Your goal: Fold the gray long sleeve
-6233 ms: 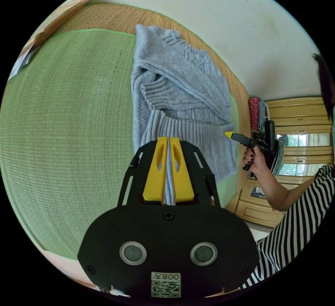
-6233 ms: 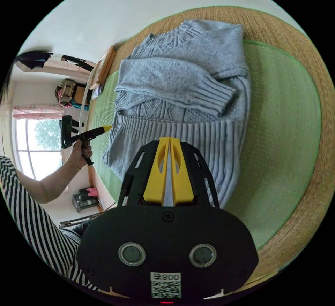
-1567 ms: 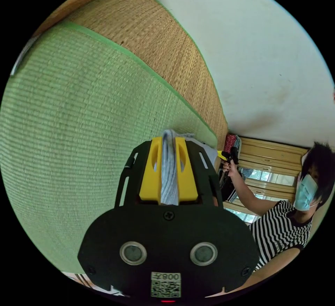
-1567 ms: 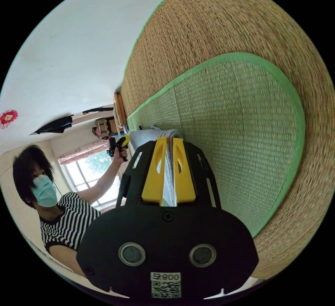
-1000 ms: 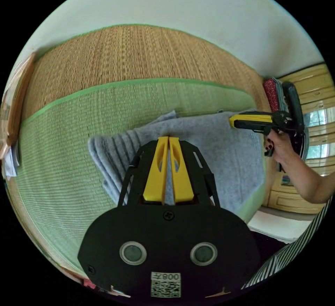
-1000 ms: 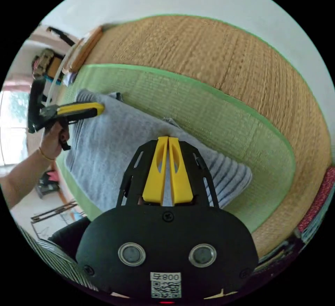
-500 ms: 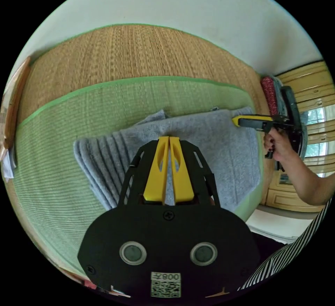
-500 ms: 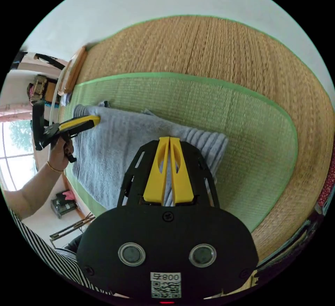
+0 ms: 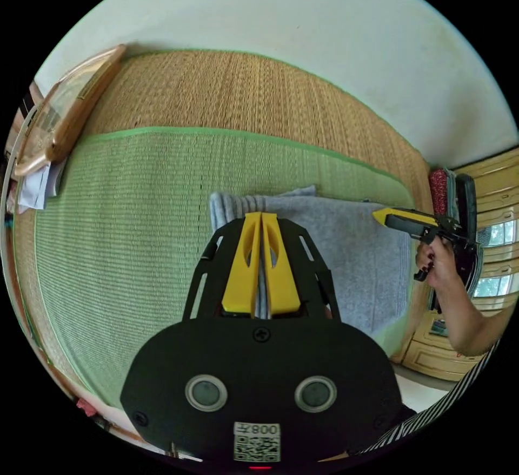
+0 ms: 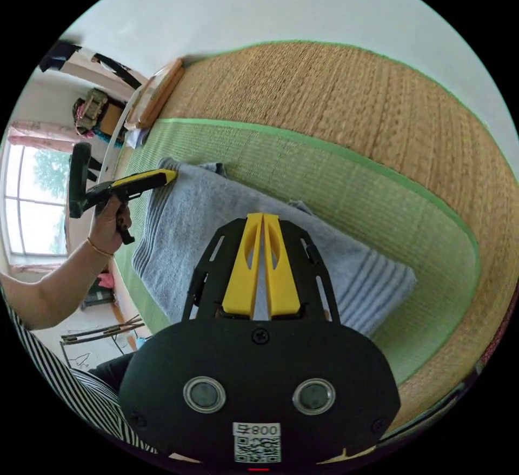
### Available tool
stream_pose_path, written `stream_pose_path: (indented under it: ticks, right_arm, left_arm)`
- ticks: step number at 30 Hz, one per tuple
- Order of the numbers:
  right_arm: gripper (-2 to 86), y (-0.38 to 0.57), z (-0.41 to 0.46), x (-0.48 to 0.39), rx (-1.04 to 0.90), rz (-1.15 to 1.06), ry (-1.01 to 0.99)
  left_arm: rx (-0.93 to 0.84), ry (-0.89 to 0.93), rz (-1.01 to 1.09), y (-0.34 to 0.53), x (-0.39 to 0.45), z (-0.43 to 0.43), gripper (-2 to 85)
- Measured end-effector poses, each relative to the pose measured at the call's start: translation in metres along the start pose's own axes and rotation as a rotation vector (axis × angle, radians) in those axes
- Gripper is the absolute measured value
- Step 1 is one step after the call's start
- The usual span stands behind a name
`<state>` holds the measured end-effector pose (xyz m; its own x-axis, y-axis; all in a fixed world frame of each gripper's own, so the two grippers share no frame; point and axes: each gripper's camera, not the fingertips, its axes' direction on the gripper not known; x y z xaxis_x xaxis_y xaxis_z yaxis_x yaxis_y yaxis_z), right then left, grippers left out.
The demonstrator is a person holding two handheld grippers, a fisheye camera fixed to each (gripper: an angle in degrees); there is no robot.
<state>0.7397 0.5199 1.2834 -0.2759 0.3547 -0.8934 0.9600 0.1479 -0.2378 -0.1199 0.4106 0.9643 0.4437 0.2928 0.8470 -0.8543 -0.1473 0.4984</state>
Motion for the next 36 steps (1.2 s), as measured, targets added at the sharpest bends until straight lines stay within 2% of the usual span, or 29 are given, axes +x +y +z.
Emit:
stream_pose_path:
  ticks: [4,6,7,11,14,18,21,23,27,29,32,36]
  right_arm:
    - [0.1,0.039,-0.022,0.042,0.070,0.196,0.119]
    - [0.1,0.045,-0.010,0.064,0.027,0.286,0.091]
    - [0.1,0.045,0.001,0.073,0.012,0.305,0.039]
    - [0.1,0.037,-0.003,0.063,0.041,0.278,0.032]
    - [0.0,0.050,-0.008,0.038,0.016,0.204,0.018]
    - [0.0,0.095,0.015,0.006,-0.168,0.163,-0.034]
    - [0.0,0.119,0.055,-0.003,-0.337,0.151,0.018]
    - [0.0,0.119,0.063,-0.001,-0.333,0.179,-0.003]
    - [0.0,0.104,0.048,-0.014,-0.220,0.170,-0.027]
    - [0.0,0.103,0.056,-0.021,-0.239,0.152,-0.045]
    - [0.1,0.107,0.094,-0.026,-0.387,0.121,0.005]
    - [0.3,0.090,0.092,-0.034,-0.337,0.141,-0.019]
  left_arm:
    - [-0.010,-0.008,0.018,0.014,-0.008,0.011,0.1]
    - [-0.073,0.007,0.013,0.019,-0.016,0.030,0.2]
    - [-0.046,0.031,-0.008,0.022,-0.022,0.031,0.2]
    - [-0.012,0.085,0.040,0.041,-0.024,0.019,0.1]
    - [-0.092,0.106,0.107,0.074,-0.021,0.020,0.2]
    - [-0.216,0.066,0.114,0.121,-0.030,0.035,0.2]
    - [-0.274,0.102,0.029,0.146,-0.056,0.060,0.2]
    - [-0.244,0.178,-0.069,0.149,-0.078,0.061,0.1]
    - [-0.164,0.176,-0.077,0.167,-0.097,0.045,0.2]
    - [-0.181,0.144,-0.120,0.187,-0.115,0.046,0.2]
    - [-0.197,0.176,-0.257,0.215,-0.145,0.053,0.4]
    - [-0.151,0.230,-0.388,0.248,-0.177,0.051,0.9]
